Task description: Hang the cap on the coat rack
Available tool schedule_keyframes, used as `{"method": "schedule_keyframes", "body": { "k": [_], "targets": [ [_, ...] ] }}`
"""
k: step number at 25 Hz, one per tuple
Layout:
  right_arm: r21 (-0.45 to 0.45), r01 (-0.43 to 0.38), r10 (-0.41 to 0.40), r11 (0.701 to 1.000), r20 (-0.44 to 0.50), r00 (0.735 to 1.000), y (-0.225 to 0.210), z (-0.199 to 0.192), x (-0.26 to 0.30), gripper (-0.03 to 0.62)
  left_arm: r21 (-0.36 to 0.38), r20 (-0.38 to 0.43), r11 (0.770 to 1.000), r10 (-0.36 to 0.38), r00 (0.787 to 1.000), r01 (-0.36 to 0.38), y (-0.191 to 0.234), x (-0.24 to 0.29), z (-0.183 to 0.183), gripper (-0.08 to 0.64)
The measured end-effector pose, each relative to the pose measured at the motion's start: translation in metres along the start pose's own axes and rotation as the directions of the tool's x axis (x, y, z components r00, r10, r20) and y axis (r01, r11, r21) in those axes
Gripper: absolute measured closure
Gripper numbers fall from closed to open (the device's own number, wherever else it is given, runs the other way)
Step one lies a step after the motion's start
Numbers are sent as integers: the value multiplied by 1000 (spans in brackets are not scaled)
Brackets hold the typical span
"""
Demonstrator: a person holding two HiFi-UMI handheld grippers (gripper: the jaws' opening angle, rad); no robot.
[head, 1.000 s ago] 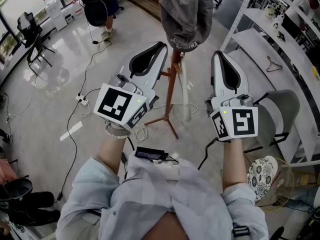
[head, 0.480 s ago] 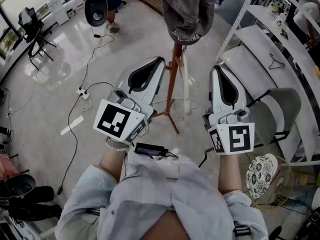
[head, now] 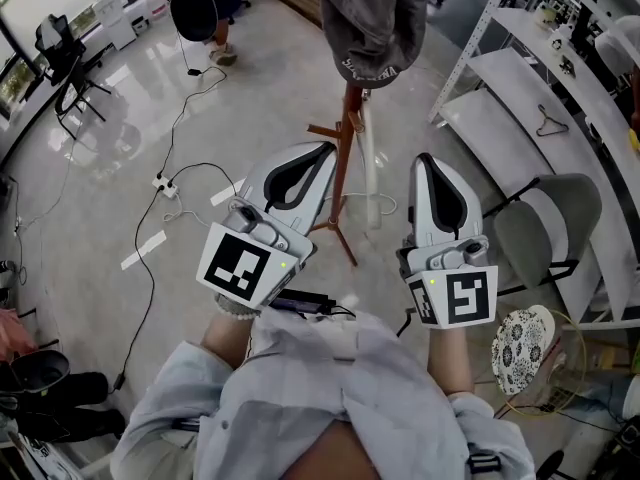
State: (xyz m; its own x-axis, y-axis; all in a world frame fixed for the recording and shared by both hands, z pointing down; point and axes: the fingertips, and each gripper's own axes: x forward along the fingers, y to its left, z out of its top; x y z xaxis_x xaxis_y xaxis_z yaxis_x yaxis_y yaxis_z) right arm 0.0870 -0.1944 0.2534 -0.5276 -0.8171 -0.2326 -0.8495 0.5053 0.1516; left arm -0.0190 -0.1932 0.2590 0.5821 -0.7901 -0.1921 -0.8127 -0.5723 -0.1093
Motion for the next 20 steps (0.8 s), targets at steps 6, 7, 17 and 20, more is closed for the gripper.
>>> {"method": "schedule_keyframes", "body": {
  "k": [6,7,17,20],
  "targets": [
    [-23,-8,8,1000,-16,1000,8,-1,-3,586,5,-20,1000,-5,1000,5,-6,-6,-4,557],
    [-29,-10,9,1000,-19,1000,9,0,-4,586,5,-24,1000,-8,1000,8,-7,-6,-5,557],
    [-40,-16,15,999,-29,999,14,-1,-5,586,2,10,1000,-1,1000,1,-5,-7,1,557],
    [-38,-16,15,999,-29,999,15,-1,-5,586,0,10,1000,-1,1000,1,-4,-8,1,557]
  ]
}}
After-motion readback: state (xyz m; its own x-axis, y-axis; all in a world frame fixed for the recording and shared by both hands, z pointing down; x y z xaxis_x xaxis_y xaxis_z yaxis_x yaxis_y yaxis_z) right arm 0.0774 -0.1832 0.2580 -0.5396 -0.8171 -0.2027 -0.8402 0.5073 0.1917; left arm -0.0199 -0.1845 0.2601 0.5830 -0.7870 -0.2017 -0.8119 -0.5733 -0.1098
